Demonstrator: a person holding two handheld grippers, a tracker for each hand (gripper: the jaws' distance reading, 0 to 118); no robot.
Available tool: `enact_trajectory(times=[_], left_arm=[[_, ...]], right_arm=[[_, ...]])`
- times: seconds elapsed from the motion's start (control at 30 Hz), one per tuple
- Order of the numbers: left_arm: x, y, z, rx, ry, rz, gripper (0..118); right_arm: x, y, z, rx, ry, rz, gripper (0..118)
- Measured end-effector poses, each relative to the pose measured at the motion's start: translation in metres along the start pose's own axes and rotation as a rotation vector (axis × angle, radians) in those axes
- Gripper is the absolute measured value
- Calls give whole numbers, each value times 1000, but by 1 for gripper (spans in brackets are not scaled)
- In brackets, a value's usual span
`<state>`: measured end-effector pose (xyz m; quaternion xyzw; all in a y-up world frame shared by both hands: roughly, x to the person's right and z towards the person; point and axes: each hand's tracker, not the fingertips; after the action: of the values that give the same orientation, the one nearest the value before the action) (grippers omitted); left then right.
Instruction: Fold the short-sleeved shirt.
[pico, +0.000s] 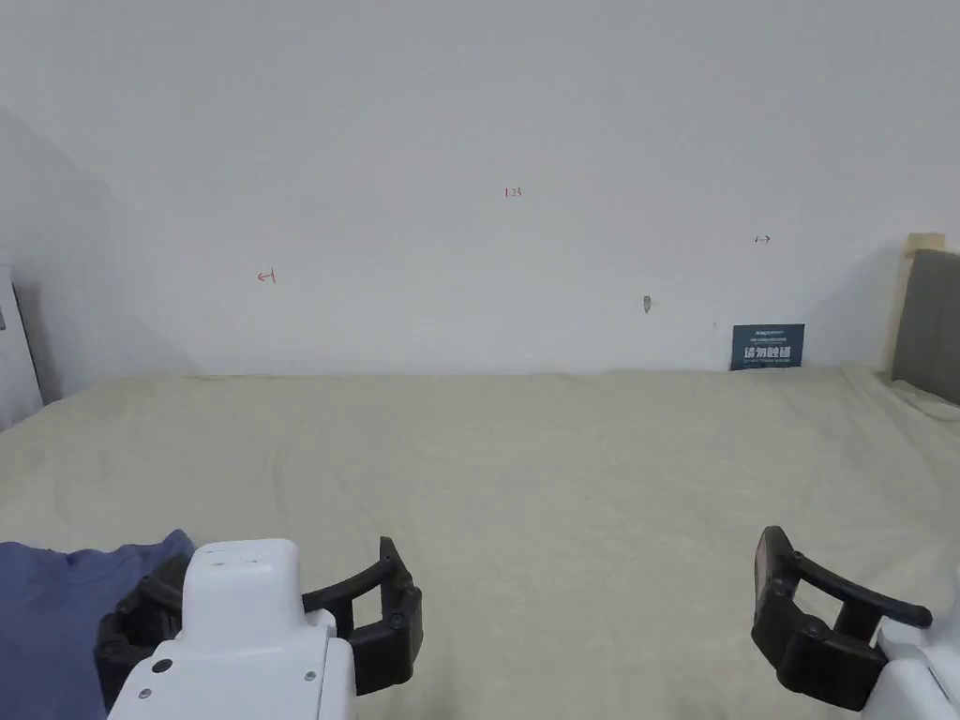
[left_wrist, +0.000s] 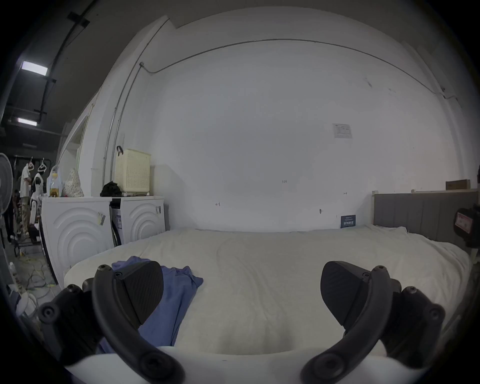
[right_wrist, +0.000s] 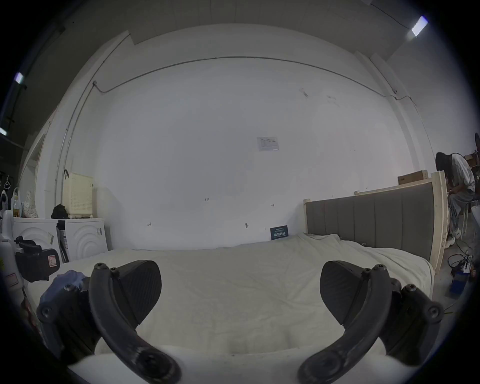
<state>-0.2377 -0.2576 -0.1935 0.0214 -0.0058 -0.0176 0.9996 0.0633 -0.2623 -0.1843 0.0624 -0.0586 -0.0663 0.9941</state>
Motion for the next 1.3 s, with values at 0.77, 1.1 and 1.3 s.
enact_trajectory(times=[0.77, 1.1, 1.3], left_arm=[[5, 2, 2, -5, -93, -9, 118], [6, 9, 2, -19, -103, -5, 0], [6, -3, 3, -16, -96, -5, 0]], right_arm=[[-6, 0, 1, -4, 26, 37, 117], [1, 4, -3, -53, 63, 23, 0], [-5, 4, 2, -15, 70, 65, 0]])
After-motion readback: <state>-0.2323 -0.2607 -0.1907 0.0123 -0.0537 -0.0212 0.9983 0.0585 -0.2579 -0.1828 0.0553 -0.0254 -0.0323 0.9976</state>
